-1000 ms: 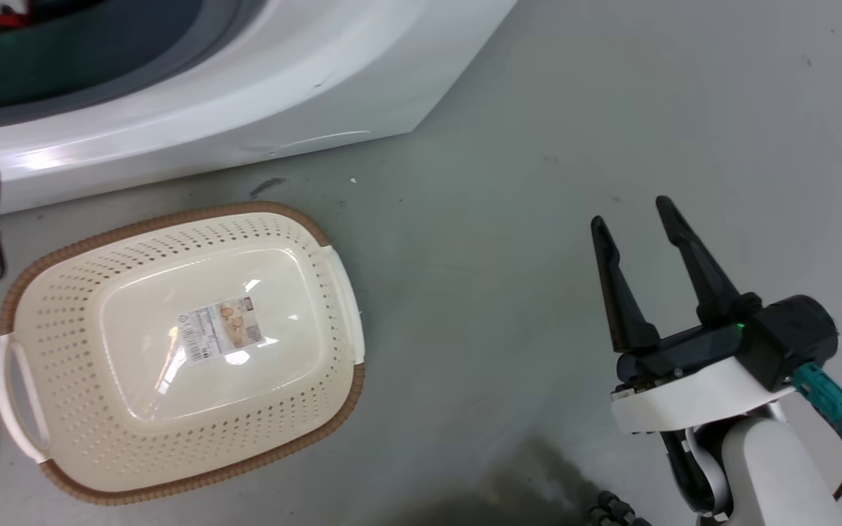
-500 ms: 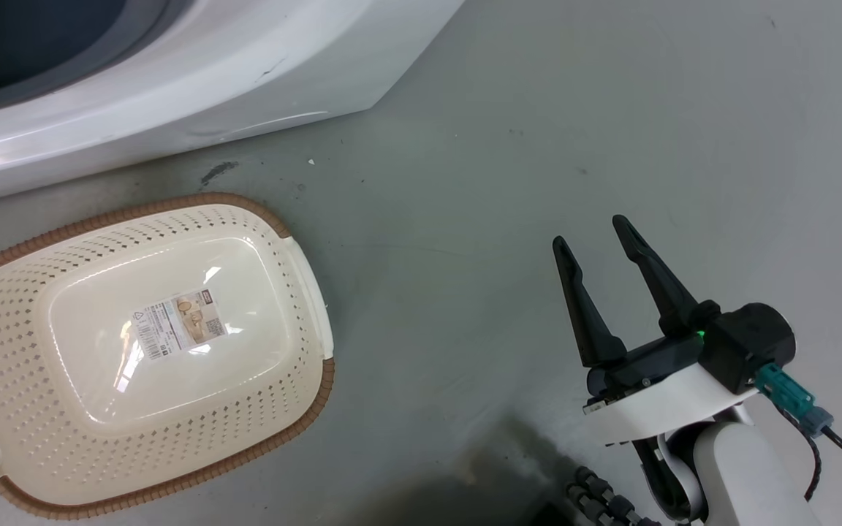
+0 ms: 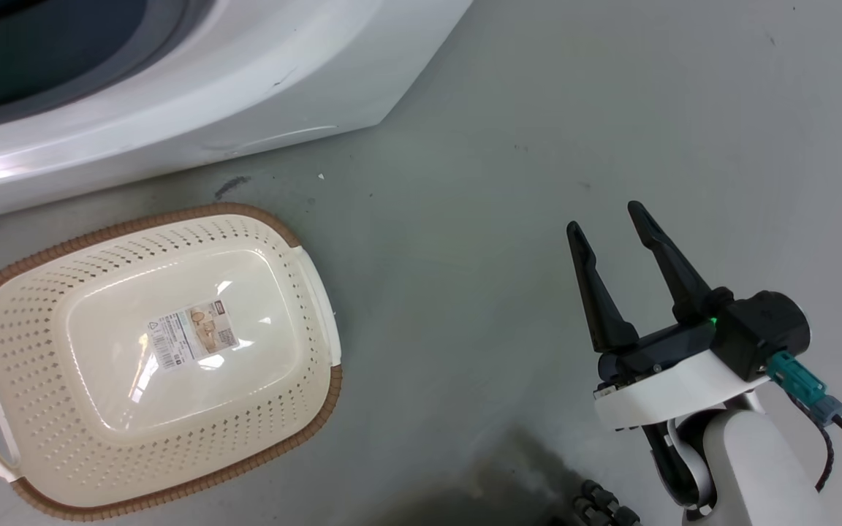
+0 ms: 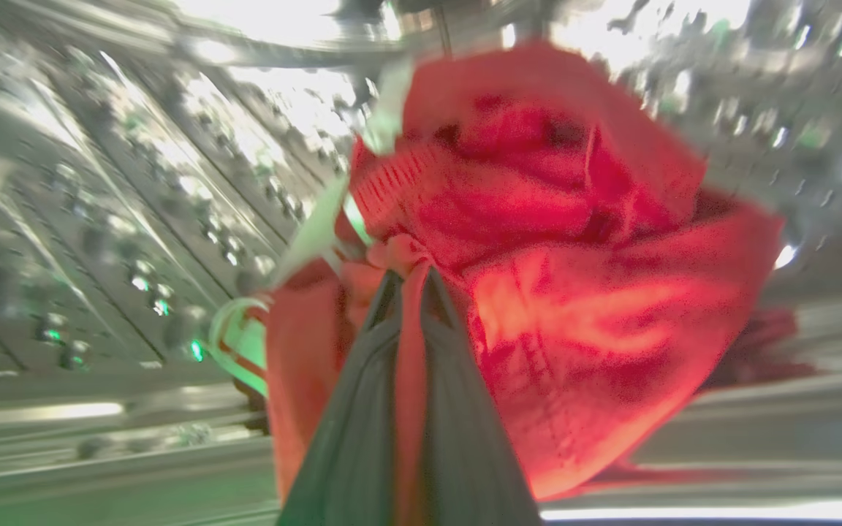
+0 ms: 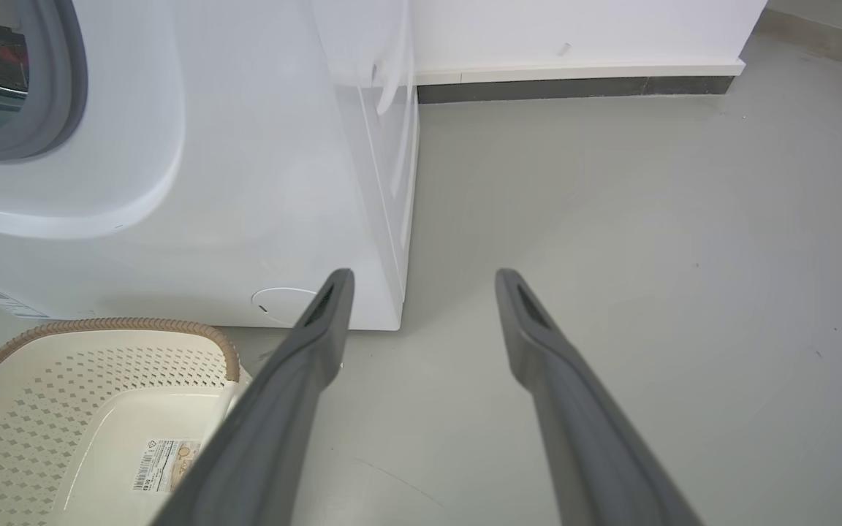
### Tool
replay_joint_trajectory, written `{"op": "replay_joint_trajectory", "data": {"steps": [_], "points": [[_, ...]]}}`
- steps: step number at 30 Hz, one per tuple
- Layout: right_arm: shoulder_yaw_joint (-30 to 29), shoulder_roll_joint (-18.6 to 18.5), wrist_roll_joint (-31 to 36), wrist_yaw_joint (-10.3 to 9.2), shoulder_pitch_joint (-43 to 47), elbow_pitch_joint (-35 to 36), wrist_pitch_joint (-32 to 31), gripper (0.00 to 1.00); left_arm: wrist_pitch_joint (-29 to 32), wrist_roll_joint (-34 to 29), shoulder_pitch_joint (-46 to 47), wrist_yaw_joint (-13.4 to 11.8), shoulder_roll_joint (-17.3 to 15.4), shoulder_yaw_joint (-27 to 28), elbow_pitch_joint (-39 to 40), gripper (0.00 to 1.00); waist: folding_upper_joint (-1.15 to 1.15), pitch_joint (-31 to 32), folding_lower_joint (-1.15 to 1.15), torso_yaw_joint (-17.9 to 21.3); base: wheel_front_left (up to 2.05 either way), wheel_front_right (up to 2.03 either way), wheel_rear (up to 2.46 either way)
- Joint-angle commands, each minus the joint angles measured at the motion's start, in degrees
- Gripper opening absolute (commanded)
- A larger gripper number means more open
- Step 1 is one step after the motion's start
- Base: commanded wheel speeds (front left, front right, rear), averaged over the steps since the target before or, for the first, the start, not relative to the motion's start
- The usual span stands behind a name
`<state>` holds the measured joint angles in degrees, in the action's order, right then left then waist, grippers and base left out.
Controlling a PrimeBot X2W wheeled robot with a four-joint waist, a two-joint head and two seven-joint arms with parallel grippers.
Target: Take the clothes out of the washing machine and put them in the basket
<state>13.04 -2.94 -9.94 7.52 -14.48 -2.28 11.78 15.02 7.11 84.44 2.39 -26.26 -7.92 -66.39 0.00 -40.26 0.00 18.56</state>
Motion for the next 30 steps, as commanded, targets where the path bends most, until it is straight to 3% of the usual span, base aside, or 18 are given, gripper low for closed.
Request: {"op": "replay_joint_trajectory", "data": {"steps": [1, 10, 15, 24, 30], "points": [[-0.4, 0.1, 1.0, -0.05, -1.1, 0.2, 0.0, 1.00, -2.8, 0.3, -1.4, -0.7, 0.3, 0.2, 1.1, 0.00, 0.00, 0.9, 0.00, -0.3, 0.00, 0.00, 0.00], [-1.9, 0.1, 1.2, -0.06, 0.6, 0.0, -0.9, 1.00, -19.7, 1.0, -8.3, -3.1, 1.4, 0.2, 3.1, 0.00, 0.00, 6.4, 0.00, -1.2, 0.00, 0.00, 0.00], [-2.8, 0.1, 1.3, -0.06, 2.3, -0.4, -1.5, 1.00, -26.4, 2.5, -12.8, -3.2, 2.5, 0.8, 1.5, 0.00, 0.00, 10.7, 0.00, -1.6, 0.00, 0.00, 0.00], [-5.1, 0.1, 1.9, -0.05, 6.4, -0.1, -3.6, 1.00, -30.2, 5.2, -21.7, -2.9, 5.1, 2.4, 1.5, 0.00, 0.00, 19.7, 0.00, -2.7, 0.00, 0.00, 0.00], [-6.8, 0.1, 2.5, -0.05, 9.1, 0.9, -5.1, 1.00, -30.3, 6.2, -28.7, -2.2, 6.4, 3.5, 7.5, 0.00, 0.00, 24.5, 0.00, -4.2, 0.00, 0.00, 0.00]]}}
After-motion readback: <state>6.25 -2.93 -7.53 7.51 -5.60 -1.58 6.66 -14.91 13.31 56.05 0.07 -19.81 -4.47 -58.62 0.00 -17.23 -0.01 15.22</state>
